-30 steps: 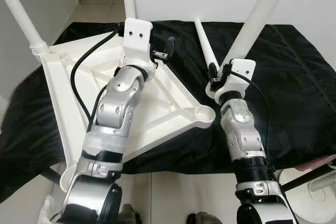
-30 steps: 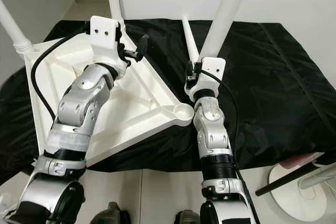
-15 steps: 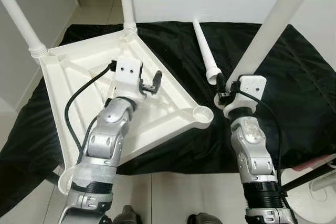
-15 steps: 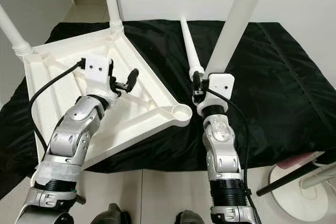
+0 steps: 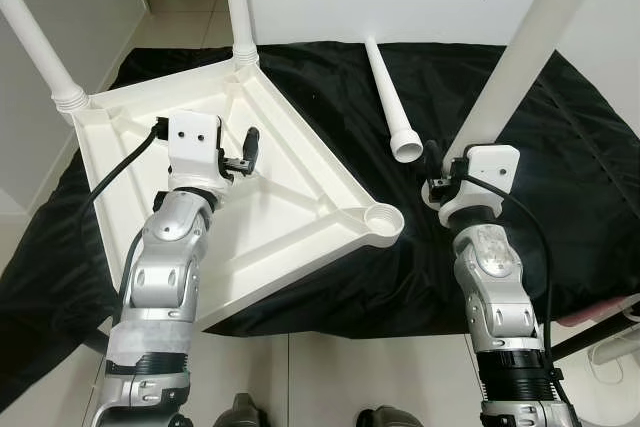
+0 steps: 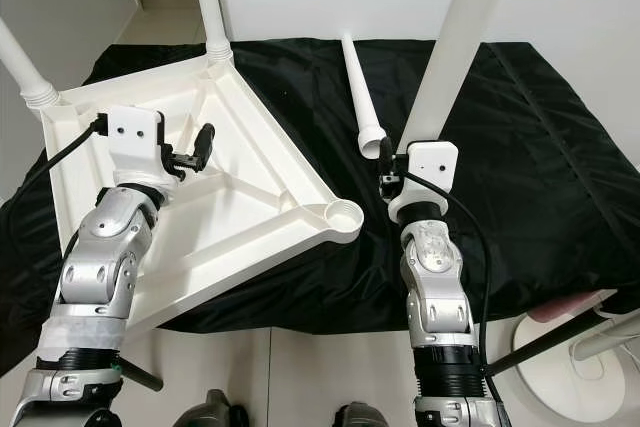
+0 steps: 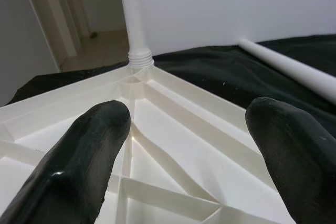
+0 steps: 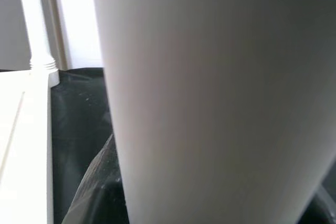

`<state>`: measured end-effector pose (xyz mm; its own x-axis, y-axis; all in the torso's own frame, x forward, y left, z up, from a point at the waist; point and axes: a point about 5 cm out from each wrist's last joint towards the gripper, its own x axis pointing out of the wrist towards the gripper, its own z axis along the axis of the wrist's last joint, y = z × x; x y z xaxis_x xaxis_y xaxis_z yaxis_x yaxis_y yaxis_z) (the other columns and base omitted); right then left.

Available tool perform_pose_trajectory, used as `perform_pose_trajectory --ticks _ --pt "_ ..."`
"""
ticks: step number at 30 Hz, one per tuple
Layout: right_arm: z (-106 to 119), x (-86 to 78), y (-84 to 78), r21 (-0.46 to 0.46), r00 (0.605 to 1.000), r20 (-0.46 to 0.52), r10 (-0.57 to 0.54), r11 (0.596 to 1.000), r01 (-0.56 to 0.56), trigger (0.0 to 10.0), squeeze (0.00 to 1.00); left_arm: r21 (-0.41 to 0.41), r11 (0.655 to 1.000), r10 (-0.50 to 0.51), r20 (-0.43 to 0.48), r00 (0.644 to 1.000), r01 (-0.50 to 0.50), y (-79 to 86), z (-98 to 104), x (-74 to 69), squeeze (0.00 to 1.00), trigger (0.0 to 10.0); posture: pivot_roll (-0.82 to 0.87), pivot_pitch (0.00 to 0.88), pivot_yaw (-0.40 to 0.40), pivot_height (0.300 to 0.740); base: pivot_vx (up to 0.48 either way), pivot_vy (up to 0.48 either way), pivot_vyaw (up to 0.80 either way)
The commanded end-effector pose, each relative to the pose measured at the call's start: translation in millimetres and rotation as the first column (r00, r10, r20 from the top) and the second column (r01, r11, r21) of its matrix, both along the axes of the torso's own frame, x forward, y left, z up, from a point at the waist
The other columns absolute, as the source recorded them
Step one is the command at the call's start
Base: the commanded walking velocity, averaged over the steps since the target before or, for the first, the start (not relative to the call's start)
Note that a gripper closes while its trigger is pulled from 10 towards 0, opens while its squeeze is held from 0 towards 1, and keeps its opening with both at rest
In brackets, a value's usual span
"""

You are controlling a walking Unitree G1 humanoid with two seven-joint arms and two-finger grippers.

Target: Building children table

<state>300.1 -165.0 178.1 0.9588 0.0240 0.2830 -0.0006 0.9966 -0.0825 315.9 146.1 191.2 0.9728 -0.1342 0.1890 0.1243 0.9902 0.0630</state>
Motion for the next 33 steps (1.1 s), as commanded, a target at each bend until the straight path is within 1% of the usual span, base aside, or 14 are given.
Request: perform_pose_trajectory --ticks 1,4,10,12,13,15,17,22,24,25,26,28,31,33 --pt "4 -0.7 4.1 -0.003 1.0 0.024 0.011 1.0 -0.011 10.0 0.0 -0.046 0.987 0.158 0.049 0.986 -0.156 9.9 -1 -3.9 0.0 10.0 -0.04 0.007 0.029 0.74 0.0 0.0 0.0" --pt "0 -0.5 8.9 0.017 1.0 0.007 0.017 1.0 -0.017 10.0 0.0 -0.124 0.983 0.152 0.143 0.978 -0.134 10.0 1 -12.6 0.0 10.0 -0.04 0.006 0.029 0.74 0.0 0.0 0.0" --pt "0 0.7 8.5 -0.003 1.0 0.007 0.026 1.0 -0.026 10.0 0.0 -0.147 0.984 0.124 0.141 0.982 -0.103 5.1 -7 -21.0 0.0 10.0 -0.05 0.001 0.041 0.74 0.0 0.0 0.0" --pt "1 1.6 2.3 -0.007 1.0 0.005 0.006 1.0 -0.006 10.0 0.0 -0.104 0.991 0.103 0.137 0.985 -0.089 1.9 -7 -25.5 0.0 10.0 -0.04 0.006 0.034 0.74 0.0 0.0 0.0" --pt "1 1.6 2.3 -0.007 1.0 0.005 0.006 1.0 -0.006 10.0 0.0 -0.104 0.991 0.103 0.137 0.985 -0.089 1.9 -7 -25.5 0.0 10.0 -0.04 0.006 0.034 0.74 0.0 0.0 0.0" --pt "1 1.0 1.9 -0.013 1.0 0.002 0.008 1.0 -0.008 10.0 0.0 -0.033 0.997 0.077 0.136 0.988 -0.073 5.5 -7 -30.2 0.0 10.0 -0.03 0.016 0.027 0.74 0.0 0.0 0.0" --pt "1 0.2 3.0 -0.022 1.0 -0.002 0.018 1.0 -0.018 10.0 0.0 0.001 0.999 0.04 0.142 0.989 -0.041 4.5 -8 -33.8 0.0 10.0 -0.03 0.016 0.027 0.74 0.0 0.0 0.0" --pt "0 -0.4 3.7 -0.025 1.0 -0.005 0.023 0.999 -0.023 10.0 0.0 0.011 1.0 0.021 0.145 0.989 -0.022 3.7 -11 -35.7 0.0 10.0 -0.03 0.016 0.027 0.74 0.0 0.0 0.0" --pt "-3 -0.4 4.8 -0.034 0.999 -0.016 0.045 0.998 -0.045 10.0 0.0 0.121 0.984 -0.143 0.101 0.984 0.131 -15.3 -21 -44.6 0.0 10.0 -0.02 0.016 0.014 0.74 0.0 0.0 0.0" --pt "-3 -0.4 4.8 -0.034 0.999 -0.016 0.045 0.998 -0.045 10.0 0.0 0.121 0.984 -0.143 0.101 0.984 0.131 -15.3 -21 -44.6 0.0 10.0 -0.02 0.016 0.014 0.74 0.0 0.0 0.0" --pt "-3 0.6 6.9 -0.041 0.998 -0.019 0.06 0.997 -0.061 10.0 0.0 0.169 0.957 -0.246 0.046 0.968 0.236 -30.6 -30 -51.5 0.0 10.0 -0.02 0.015 0.012 0.74 0.0 0.0 0.0" --pt "-2 1.3 7.9 -0.043 0.998 -0.017 0.064 0.997 -0.064 10.0 0.0 0.172 0.95 -0.269 0.028 0.963 0.26 -35.2 -32 -53.0 0.0 10.0 -0.02 0.015 0.012 0.74 0.0 0.0 0.0" --pt "2 3.8 11.5 -0.051 0.997 -0.006 0.077 0.996 -0.077 10.0 0.0 0.245 0.906 -0.34 -0.07 0.938 0.346 -57.4 -43 -55.4 0.0 10.0 -0.03 0.002 0.009 0.74 0.0 0.0 0.0" --pt "1 4.3 11.5 -0.052 0.997 -0.007 0.076 0.996 -0.076 10.0 0.0 0.272 0.886 -0.344 -0.158 0.925 0.376 -66.0 -52 -53.1 0.0 10.0 -0.03 0.0 0.012 0.74 0.0 0.0 0.0"
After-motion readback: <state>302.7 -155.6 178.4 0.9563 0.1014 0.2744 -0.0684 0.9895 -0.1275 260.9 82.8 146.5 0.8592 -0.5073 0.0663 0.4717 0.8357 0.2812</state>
